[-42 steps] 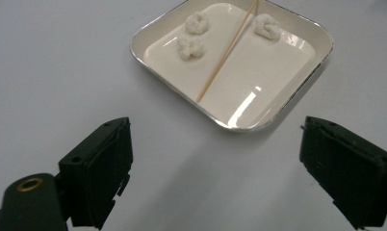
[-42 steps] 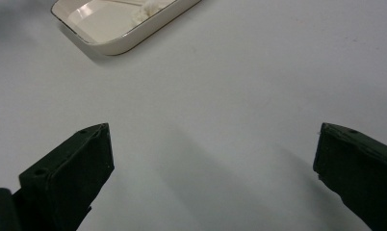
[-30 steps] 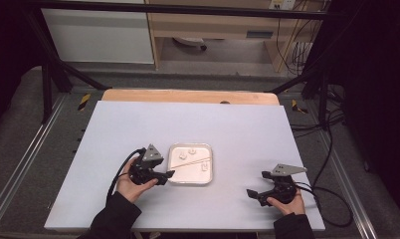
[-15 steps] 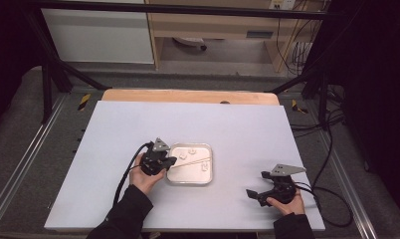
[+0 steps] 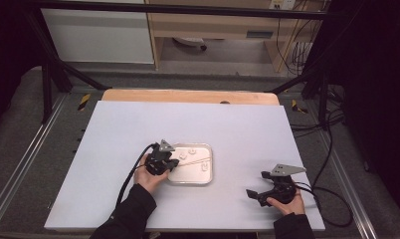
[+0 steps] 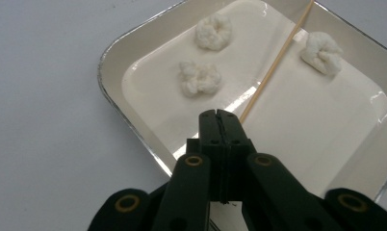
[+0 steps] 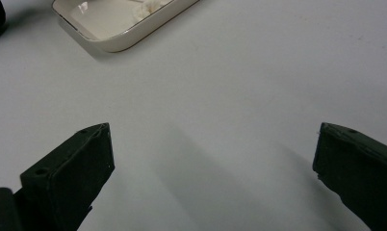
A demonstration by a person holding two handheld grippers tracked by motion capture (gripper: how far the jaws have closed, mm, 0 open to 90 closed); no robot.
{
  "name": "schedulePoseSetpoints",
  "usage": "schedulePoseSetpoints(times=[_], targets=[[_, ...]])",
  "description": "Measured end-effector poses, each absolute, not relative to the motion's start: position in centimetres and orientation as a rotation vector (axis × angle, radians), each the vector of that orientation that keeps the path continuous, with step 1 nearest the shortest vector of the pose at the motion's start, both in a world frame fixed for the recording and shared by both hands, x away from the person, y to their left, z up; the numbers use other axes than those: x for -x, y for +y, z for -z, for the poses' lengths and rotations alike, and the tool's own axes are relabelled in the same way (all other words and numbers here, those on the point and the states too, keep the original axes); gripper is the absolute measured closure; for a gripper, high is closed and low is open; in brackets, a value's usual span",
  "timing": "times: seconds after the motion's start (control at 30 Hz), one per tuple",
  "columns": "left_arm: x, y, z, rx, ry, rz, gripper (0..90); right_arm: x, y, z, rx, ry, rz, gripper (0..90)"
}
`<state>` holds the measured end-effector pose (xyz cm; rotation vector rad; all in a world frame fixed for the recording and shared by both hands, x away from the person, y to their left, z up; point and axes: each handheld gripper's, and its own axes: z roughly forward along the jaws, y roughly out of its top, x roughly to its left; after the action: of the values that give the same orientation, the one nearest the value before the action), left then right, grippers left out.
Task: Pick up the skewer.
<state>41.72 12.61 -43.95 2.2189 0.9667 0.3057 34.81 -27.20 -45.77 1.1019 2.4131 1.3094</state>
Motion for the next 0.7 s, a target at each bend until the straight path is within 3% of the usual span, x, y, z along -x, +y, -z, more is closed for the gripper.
schedulePoseSetpoints(times=[0.6, 0.7], targets=[[-40.6, 12.5, 43.1, -2.232, 0.874, -0.301, 89.3, -34.8, -27.2, 45.7, -1.103, 2.410, -1.314, 1.2], [-41.0, 12.1, 43.0, -2.243, 0.850, -0.302, 83.1, -34.8, -27.2, 45.8, -1.103, 2.416, -1.310, 1.2]])
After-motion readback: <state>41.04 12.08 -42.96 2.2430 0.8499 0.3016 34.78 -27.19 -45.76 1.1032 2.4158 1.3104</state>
